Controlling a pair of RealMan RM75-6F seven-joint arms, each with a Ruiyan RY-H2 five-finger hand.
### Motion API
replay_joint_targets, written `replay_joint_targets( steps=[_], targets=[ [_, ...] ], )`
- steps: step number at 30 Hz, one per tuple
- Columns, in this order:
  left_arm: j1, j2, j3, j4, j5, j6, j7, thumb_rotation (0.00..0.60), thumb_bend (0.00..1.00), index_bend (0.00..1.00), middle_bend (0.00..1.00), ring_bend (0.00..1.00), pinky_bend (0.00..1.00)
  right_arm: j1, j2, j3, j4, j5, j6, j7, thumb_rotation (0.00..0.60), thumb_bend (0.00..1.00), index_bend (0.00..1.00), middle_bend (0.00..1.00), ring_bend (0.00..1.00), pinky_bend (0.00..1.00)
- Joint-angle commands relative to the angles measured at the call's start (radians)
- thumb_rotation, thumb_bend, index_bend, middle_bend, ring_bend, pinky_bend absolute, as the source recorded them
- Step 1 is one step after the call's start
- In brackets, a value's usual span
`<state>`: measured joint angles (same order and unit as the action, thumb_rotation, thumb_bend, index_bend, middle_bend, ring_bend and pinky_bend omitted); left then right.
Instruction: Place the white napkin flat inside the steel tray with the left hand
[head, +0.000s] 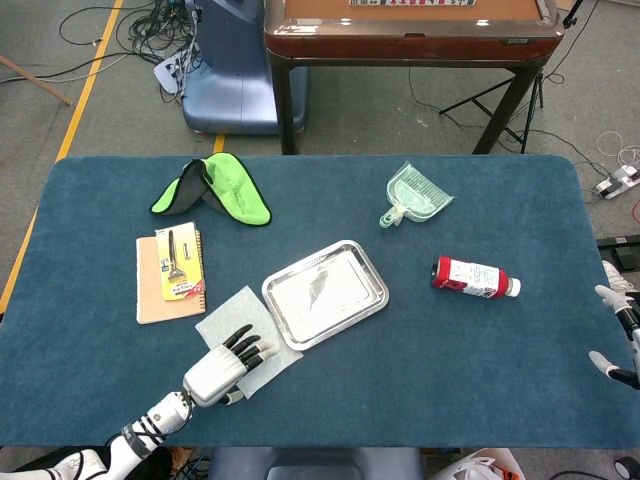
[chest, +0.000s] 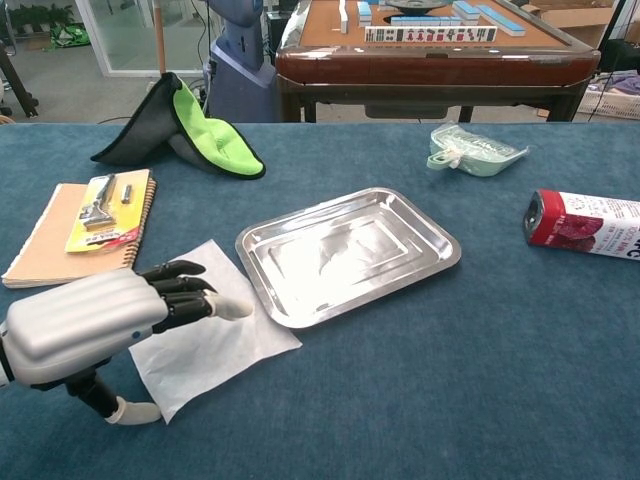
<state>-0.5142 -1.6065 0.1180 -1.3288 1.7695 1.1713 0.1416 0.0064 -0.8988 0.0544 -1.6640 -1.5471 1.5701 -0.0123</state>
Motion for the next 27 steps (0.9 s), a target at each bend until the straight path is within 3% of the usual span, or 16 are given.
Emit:
replay_joint_targets(
  steps=[1,9,18,27],
  targets=[
    [0.001,-0.011,-0.006,0.003,-0.002,0.014,-0.018,0.600,0.13,0.15,0.18,0.12,0.00,0.001,-0.001,0.000,0.001,0.000,-0.002,0.000,0.600,0.08,0.21,0.31,0.20,0.25],
    [-0.002,-0.034,-0.027,0.006,-0.021,0.040,-0.117,0.600,0.14,0.27,0.18,0.14,0.00,0.000,-0.002,0.001,0.003,0.002,-0.002,0.002,0.600,0.08,0.21,0.31,0.20,0.25],
    [-0.012,-0.066,-0.056,0.021,-0.045,0.048,-0.177,0.600,0.27,0.43,0.22,0.18,0.00,-0.002,0.000,0.002,0.004,0.002,0.001,0.007,0.600,0.08,0.21,0.31,0.20,0.25],
    [-0.024,-0.040,-0.075,-0.020,-0.067,0.045,-0.209,0.600,0.32,0.47,0.24,0.19,0.00,-0.004,-0.004,0.001,0.011,0.001,0.003,0.016,0.600,0.08,0.21,0.31,0.20,0.25]
  ],
)
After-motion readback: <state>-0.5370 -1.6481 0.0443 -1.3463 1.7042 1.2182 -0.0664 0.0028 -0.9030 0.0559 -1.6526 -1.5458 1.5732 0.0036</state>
